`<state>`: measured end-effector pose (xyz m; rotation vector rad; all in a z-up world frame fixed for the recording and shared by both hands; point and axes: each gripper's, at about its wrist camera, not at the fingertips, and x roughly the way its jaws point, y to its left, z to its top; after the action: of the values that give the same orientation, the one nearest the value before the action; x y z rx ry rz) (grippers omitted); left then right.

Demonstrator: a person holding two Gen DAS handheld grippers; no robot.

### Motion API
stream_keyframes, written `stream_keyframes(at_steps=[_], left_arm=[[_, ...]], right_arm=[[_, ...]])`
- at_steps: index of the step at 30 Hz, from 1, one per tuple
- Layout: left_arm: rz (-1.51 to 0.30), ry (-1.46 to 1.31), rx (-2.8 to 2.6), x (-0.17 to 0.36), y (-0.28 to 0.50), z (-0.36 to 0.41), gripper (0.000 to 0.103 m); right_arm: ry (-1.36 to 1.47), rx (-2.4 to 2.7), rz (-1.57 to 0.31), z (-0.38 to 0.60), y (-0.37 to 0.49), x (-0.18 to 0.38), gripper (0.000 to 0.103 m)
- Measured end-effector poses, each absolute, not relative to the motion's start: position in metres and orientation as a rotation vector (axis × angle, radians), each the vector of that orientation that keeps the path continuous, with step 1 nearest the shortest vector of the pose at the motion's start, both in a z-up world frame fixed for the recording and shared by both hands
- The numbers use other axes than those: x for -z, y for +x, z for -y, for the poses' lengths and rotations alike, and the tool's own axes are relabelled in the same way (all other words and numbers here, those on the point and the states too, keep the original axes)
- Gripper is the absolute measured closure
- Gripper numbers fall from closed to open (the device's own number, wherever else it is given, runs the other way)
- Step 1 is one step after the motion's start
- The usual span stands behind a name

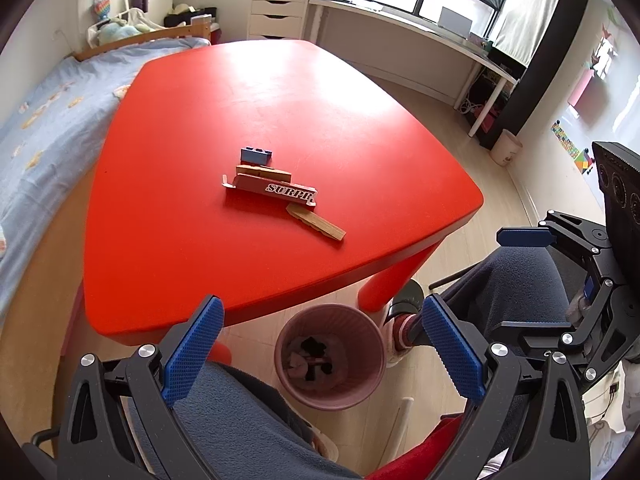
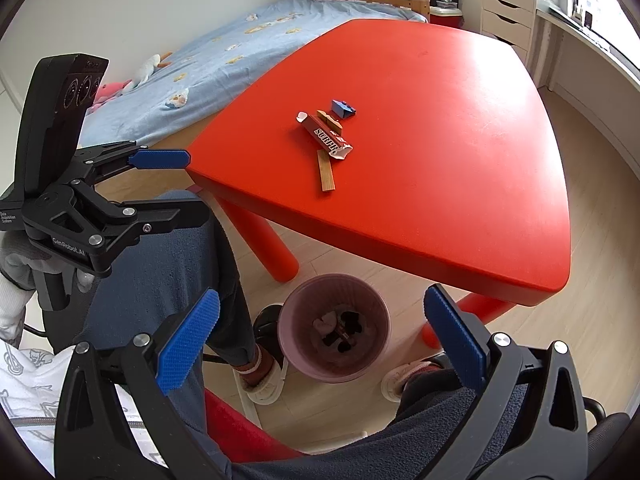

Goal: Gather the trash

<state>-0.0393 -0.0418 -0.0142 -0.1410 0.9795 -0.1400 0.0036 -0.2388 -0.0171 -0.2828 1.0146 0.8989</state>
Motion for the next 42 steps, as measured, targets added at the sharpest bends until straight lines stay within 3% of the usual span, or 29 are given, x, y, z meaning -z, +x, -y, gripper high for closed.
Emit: stream_keyframes(at_steps=[18, 42], left_arm=[[-0.957, -0.079, 0.154, -0.001, 0.039, 0.002, 0.008], [-1.125, 0.002, 0.2, 0.072, 0.138, -0.006, 0.008]], right_arm=[[-0.343, -0.942, -0.957, 0.185, 0.05, 0.007, 0.003], [-0.386, -0.959, -1.028, 0.139, 0.077, 0.059, 0.003]])
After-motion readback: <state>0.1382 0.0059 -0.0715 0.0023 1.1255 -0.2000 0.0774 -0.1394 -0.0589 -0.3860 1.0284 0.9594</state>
